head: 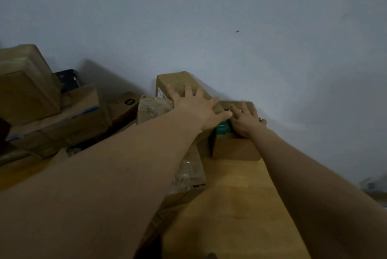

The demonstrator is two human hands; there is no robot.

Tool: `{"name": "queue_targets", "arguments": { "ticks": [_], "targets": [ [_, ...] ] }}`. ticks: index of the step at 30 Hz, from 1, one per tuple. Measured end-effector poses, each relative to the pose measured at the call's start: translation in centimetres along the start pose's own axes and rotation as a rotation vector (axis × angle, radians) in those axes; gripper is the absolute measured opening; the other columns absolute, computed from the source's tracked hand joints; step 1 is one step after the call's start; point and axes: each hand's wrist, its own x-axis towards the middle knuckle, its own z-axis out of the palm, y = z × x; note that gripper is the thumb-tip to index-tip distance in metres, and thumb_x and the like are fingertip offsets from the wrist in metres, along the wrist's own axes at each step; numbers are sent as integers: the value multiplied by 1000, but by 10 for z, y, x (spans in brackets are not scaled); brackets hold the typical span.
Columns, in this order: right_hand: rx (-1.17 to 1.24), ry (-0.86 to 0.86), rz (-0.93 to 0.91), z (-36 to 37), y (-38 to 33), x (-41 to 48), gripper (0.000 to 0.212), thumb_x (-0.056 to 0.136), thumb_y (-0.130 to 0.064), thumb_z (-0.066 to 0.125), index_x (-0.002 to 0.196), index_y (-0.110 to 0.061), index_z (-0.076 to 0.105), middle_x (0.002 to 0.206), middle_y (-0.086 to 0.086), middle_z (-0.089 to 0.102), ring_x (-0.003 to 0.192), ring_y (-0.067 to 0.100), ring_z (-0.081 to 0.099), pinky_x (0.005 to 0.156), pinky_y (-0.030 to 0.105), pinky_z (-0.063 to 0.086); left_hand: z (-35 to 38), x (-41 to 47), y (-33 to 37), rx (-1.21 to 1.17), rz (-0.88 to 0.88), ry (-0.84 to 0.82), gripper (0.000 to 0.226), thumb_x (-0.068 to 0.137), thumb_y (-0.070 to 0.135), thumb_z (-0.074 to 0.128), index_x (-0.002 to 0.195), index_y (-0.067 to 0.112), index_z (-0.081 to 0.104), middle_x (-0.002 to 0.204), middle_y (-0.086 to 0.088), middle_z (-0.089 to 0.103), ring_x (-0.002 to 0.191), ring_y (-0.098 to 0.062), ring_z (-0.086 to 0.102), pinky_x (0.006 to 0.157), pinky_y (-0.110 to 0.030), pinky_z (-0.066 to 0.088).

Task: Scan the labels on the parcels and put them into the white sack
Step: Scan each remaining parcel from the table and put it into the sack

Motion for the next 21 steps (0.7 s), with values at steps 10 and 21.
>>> {"name": "queue_targets", "arguments": {
  "ticks": [10, 21],
  "targets": [
    [-241, 130, 23, 3, 10, 12, 73, 90, -71, 22, 145, -26, 34, 142, 17, 36, 131, 38, 29, 106, 52, 25, -11, 1, -4, 44, -264, 44, 87, 82, 73, 41, 151, 26, 16, 154, -20, 7, 143, -42, 0, 95, -82, -5],
    [30, 17, -63, 25, -5, -16, 89, 78, -79, 46, 148, -31, 21, 147, 8, 23, 138, 37, 17, 107, 58, 30, -7, -15, -45, -188, -335, -279, 105, 68, 88, 40, 142, 50, -25, 158, -8, -24, 142, -50, 10, 111, -62, 21]
  ]
}}
